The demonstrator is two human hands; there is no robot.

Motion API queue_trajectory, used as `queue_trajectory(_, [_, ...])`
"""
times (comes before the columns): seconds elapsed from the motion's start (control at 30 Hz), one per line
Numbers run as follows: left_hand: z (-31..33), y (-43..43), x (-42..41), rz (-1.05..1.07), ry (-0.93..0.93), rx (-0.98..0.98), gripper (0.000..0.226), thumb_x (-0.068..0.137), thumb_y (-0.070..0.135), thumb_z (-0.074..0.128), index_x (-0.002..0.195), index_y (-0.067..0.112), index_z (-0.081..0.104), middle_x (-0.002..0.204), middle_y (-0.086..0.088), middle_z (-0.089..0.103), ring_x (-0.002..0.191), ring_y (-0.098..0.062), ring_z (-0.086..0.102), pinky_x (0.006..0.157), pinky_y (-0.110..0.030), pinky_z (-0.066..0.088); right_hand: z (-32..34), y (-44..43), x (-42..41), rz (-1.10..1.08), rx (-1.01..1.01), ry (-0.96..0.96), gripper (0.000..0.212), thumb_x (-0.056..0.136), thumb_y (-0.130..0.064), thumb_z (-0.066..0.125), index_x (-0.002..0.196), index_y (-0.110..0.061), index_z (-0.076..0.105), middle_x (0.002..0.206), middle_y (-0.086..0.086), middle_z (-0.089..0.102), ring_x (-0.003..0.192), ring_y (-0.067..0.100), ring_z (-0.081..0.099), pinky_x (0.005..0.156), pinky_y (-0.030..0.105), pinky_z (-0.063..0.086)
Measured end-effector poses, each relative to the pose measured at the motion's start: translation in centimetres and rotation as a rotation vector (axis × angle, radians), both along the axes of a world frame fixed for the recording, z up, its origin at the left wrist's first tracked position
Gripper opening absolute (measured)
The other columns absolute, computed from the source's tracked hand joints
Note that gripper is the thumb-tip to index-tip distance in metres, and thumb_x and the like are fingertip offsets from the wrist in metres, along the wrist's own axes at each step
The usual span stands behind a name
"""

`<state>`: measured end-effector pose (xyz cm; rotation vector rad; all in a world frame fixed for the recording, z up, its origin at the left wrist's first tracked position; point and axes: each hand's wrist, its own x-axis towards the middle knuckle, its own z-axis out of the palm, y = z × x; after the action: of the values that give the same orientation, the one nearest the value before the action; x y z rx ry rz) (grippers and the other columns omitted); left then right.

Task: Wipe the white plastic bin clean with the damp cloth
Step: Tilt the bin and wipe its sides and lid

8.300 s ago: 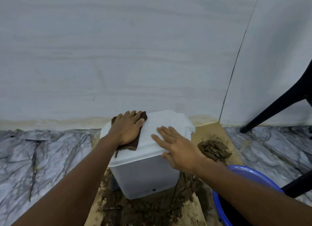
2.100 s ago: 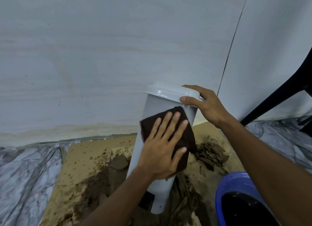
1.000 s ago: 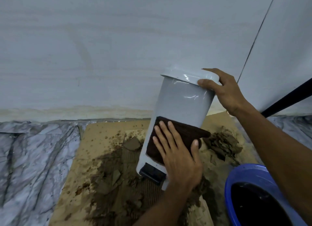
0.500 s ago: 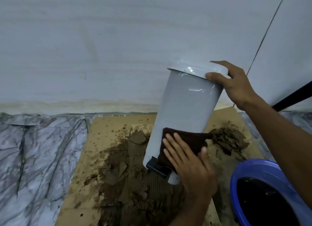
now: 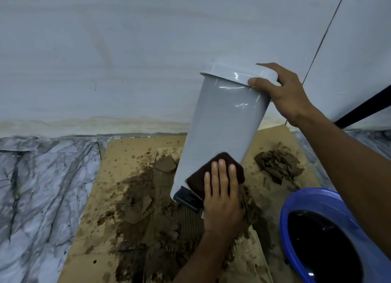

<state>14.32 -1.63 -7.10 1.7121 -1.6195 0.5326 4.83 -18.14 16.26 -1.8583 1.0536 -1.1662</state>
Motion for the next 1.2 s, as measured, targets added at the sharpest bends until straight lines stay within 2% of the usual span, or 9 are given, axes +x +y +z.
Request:
queue_trajectory(0.17, [-2.9, 1.6, 1.3, -0.068, -0.249, 0.065, 0.058, 0.110, 0.029, 0.014, 0.160, 0.001, 0.005, 0.168, -0.021, -0.005, 0.156, -0.036, -0.003, 0.127, -0.049, -0.001, 0.1, 0.0, 0.3, 0.001, 0.004, -0.012, 0.046, 0.068, -0.055, 0.074, 0.109, -0.035, 0.068, 0.105, -0.018, 0.069, 0.095, 0.000, 0.064, 0.079, 0.022, 0.049])
queue_trajectory(0.3, [-1.8, 1.1, 1.5, -0.041, -0.218, 0.042, 0.056, 0.109, 0.023, 0.015, 0.161, 0.004, 0.006, 0.169, -0.017, -0.003, 0.157, -0.034, -0.001, 0.127, -0.050, 0.000, 0.1, -0.3, 0.5, -0.011, 0.019, -0.026, 0.045, 0.068, -0.054, 0.075, 0.108, -0.034, 0.068, 0.104, -0.017, 0.069, 0.095, 0.003, 0.064, 0.078, 0.024, 0.049])
queue_trajectory(0.43, [3.2, -1.6, 1.2, 0.009, 0.098, 0.030, 0.064, 0.108, 0.029, 0.035, 0.161, 0.006, 0.008, 0.169, -0.017, 0.006, 0.157, -0.034, 0.009, 0.127, -0.051, 0.010, -0.1, -0.8, 0.2, -0.031, 0.028, -0.018, 0.047, 0.068, -0.057, 0.074, 0.110, -0.037, 0.067, 0.107, -0.017, 0.068, 0.098, 0.006, 0.064, 0.082, 0.031, 0.052])
queue_trajectory(0.6, [7.7, -3.1, 1.4, 0.009, 0.479, 0.073, 0.069, 0.108, 0.044, 0.028, 0.162, 0.011, -0.002, 0.171, -0.004, -0.006, 0.158, -0.020, -0.006, 0.128, -0.040, -0.002, -0.1, -0.7, 0.0, -0.026, -0.005, 0.002, 0.048, 0.068, -0.059, 0.073, 0.111, -0.037, 0.068, 0.108, -0.017, 0.068, 0.094, 0.003, 0.062, 0.074, 0.026, 0.046])
queue_trajectory(0.7, [8.1, -2.9, 1.9, 0.117, 0.673, 0.088, 0.069, 0.108, 0.049, 0.022, 0.162, 0.015, -0.004, 0.171, 0.000, -0.009, 0.157, -0.014, -0.012, 0.126, -0.035, -0.008, -0.1, -0.4, 0.2, -0.007, -0.025, 0.028, 0.047, 0.071, -0.058, 0.075, 0.112, -0.037, 0.068, 0.114, -0.015, 0.068, 0.106, 0.011, 0.063, 0.087, 0.038, 0.053])
queue_trajectory(0.87, [8.8, -2.8, 4.1, 0.454, 1.167, 0.245, 0.070, 0.105, 0.053, 0.021, 0.161, 0.010, 0.016, 0.168, -0.009, 0.021, 0.156, -0.021, 0.012, 0.126, -0.034, 0.001, 0.0, 0.6, 0.5, 0.025, -0.060, 0.042, 0.043, 0.071, -0.054, 0.076, 0.111, -0.039, 0.069, 0.116, -0.016, 0.068, 0.112, 0.013, 0.061, 0.100, 0.048, 0.050])
queue_trajectory(0.97, [9.5, -3.1, 5.6, 0.587, 1.256, 0.322, 0.073, 0.102, 0.056, 0.014, 0.148, 0.005, 0.041, 0.153, -0.014, 0.046, 0.146, -0.029, 0.034, 0.122, -0.038, 0.015, 0.2, 1.2, 1.1, 0.047, -0.082, 0.055, 0.040, 0.071, -0.052, 0.075, 0.109, -0.039, 0.069, 0.112, -0.023, 0.068, 0.107, 0.000, 0.061, 0.097, 0.035, 0.051])
queue_trajectory(1.03, [10.4, -3.9, 6.4, 0.635, 1.297, 0.387, 0.064, 0.106, 0.051, 0.017, 0.143, 0.008, 0.047, 0.150, -0.013, 0.049, 0.144, -0.030, 0.036, 0.121, -0.043, 0.014, 0.2, 1.4, 1.5, 0.048, -0.085, 0.050, 0.039, 0.071, -0.052, 0.075, 0.108, -0.040, 0.069, 0.108, -0.027, 0.067, 0.104, -0.004, 0.060, 0.092, 0.028, 0.049])
queue_trajectory(1.2, [10.5, -4.2, 7.8, 0.620, 1.314, 0.520, 0.052, 0.109, 0.046, 0.025, 0.132, 0.013, 0.058, 0.138, -0.009, 0.060, 0.133, -0.031, 0.048, 0.118, -0.048, 0.023, 0.2, 1.1, 0.9, 0.060, -0.081, 0.040, 0.039, 0.071, -0.051, 0.075, 0.107, -0.040, 0.069, 0.111, -0.023, 0.068, 0.106, 0.000, 0.061, 0.092, 0.027, 0.049])
